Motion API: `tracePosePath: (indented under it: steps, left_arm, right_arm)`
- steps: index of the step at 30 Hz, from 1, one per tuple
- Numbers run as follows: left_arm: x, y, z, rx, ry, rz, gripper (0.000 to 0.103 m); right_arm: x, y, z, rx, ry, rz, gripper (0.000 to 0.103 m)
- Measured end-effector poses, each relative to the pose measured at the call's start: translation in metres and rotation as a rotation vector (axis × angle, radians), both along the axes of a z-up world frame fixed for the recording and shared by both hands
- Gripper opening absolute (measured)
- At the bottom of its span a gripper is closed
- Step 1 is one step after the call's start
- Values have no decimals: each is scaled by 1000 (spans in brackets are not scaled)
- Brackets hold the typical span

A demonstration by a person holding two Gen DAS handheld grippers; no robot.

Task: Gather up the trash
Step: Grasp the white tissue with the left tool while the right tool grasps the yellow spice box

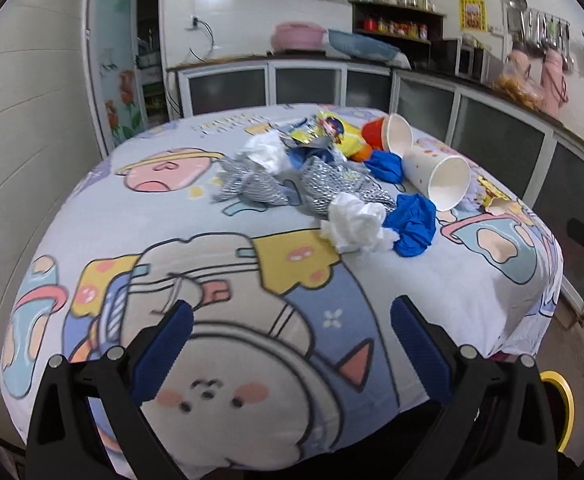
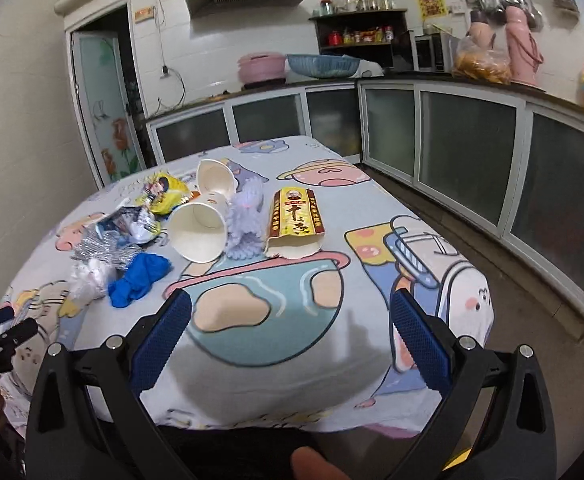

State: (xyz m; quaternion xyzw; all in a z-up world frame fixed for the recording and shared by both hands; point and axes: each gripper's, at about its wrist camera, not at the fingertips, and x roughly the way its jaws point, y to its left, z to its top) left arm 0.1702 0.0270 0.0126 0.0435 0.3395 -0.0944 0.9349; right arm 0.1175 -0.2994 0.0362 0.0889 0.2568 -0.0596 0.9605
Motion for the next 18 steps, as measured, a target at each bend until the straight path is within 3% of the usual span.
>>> tracePosePath:
  steps: [6,11,18]
  left_arm:
    - [27,-20,5,-51,46,-53,95]
    - [44,-45,5,-24,61,-110,95]
    - [68,-50,2,-79,131,-136,95]
  right_arm:
    - [36,-11,5,-97,9,7,95]
    - [81,-11,-9,-258,143,26,95]
    - [115,-12,-13,-236,187,70,95]
